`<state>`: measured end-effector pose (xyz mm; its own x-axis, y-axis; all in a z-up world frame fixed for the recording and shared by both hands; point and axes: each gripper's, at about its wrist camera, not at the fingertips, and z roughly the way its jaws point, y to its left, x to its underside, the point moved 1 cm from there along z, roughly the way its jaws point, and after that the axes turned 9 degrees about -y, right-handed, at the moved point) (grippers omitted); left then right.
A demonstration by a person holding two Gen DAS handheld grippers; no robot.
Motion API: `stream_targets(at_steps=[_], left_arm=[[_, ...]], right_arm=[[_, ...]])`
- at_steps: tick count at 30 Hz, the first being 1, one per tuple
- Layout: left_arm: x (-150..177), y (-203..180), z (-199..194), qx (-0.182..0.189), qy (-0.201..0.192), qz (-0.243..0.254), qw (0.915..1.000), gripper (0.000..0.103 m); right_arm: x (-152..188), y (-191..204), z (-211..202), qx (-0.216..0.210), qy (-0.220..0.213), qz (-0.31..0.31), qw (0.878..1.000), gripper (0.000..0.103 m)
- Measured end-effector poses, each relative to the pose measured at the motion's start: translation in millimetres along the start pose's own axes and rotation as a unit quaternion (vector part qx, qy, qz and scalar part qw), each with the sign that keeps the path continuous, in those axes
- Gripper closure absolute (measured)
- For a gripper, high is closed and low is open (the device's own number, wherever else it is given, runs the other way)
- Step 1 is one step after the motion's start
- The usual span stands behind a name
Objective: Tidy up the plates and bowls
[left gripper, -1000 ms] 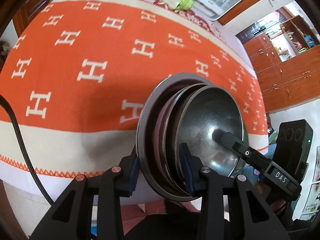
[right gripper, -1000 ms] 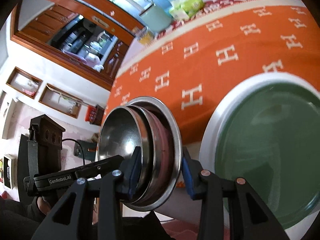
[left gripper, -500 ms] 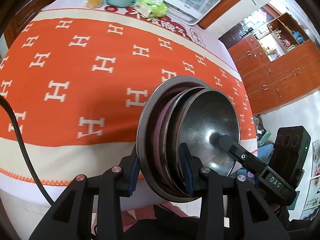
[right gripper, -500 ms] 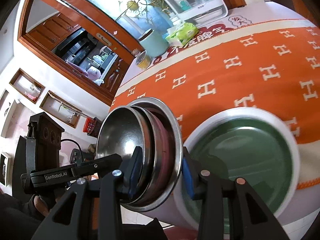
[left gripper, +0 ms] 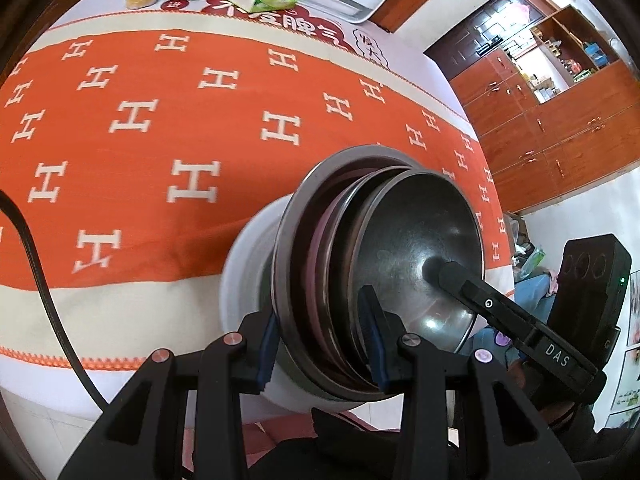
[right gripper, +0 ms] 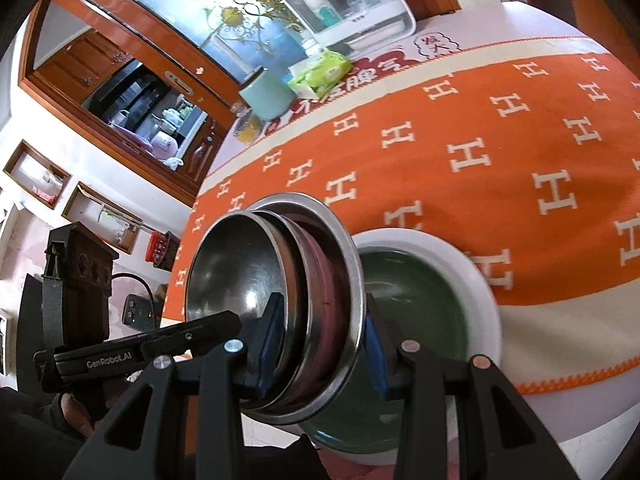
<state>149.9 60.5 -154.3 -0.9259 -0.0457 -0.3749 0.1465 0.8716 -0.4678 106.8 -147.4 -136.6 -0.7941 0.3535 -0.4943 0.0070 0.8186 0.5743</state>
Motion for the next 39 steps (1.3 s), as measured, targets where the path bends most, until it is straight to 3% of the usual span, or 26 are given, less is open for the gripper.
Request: stream_targets(at_steps=[13,26,39], left_arm=[[7.5,-32.2,30.8,-0.03,0.018,-0.019,0.9992,0.067],[17.6,-39.9,48.7,-0.09,0.035,-0.048,0.9942,0.067],[19.3,-43.4,57.4,-0.145,0.041,-0.064,0.9864,0.066]], right_arm=[[-13.9,-34.4,1.3,0.01,0.073,-0.046,0.996,0.065],[-14.1,-51.8,25.4,-0.004,0.177,-0.098,0.979,0.065],[-18.0,-54.8,41.2,-0.032,0.21,-0.113,0.971,0.062]])
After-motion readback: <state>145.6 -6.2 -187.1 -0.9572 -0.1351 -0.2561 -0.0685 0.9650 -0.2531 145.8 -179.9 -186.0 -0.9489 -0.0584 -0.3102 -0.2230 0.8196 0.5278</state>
